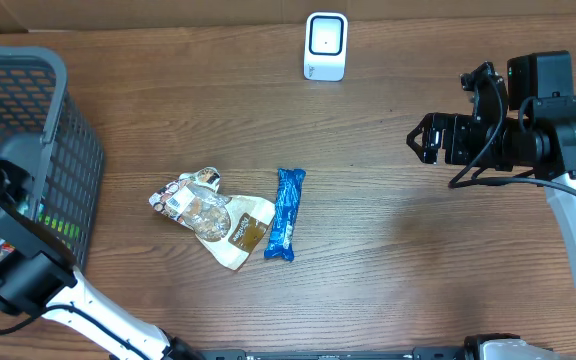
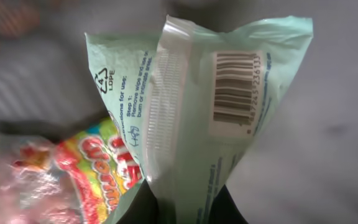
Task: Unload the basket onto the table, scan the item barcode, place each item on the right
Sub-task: 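Reach the left gripper into the basket and grasp the mint-green packet, then carry the mint-green packet out and drop it on the pile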
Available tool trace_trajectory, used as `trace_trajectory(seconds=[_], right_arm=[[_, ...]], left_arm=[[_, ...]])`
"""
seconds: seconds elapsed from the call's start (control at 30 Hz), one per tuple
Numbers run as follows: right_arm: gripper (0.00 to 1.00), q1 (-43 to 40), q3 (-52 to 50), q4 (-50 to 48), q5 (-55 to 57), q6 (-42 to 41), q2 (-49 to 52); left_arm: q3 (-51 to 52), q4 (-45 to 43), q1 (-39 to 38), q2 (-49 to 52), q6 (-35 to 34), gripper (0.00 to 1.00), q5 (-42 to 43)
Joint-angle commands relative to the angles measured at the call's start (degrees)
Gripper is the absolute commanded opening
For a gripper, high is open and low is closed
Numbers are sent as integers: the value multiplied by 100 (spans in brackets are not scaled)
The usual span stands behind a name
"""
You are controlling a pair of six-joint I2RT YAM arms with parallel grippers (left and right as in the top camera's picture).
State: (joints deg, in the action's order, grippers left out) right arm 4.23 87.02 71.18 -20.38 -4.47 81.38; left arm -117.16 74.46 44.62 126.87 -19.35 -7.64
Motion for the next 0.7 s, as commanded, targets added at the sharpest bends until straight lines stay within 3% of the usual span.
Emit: trace_trajectory(seconds=[0.0, 0.3, 0.37, 0.67], right_arm=[[100, 26, 133, -31, -33, 22, -20], [100, 26, 133, -22, -31, 22, -20], [100, 26, 133, -22, -31, 20, -20], [100, 26, 133, 48, -33, 15, -20]], left_arm=[[-1458, 428, -101, -133, -7, 4, 535], [-4972, 2236, -951, -581, 660, 4, 1818], [-5056, 2236, -1408, -890, 1084, 4, 1989], [-4474, 2236, -4315, -1539, 1091, 4, 1259]])
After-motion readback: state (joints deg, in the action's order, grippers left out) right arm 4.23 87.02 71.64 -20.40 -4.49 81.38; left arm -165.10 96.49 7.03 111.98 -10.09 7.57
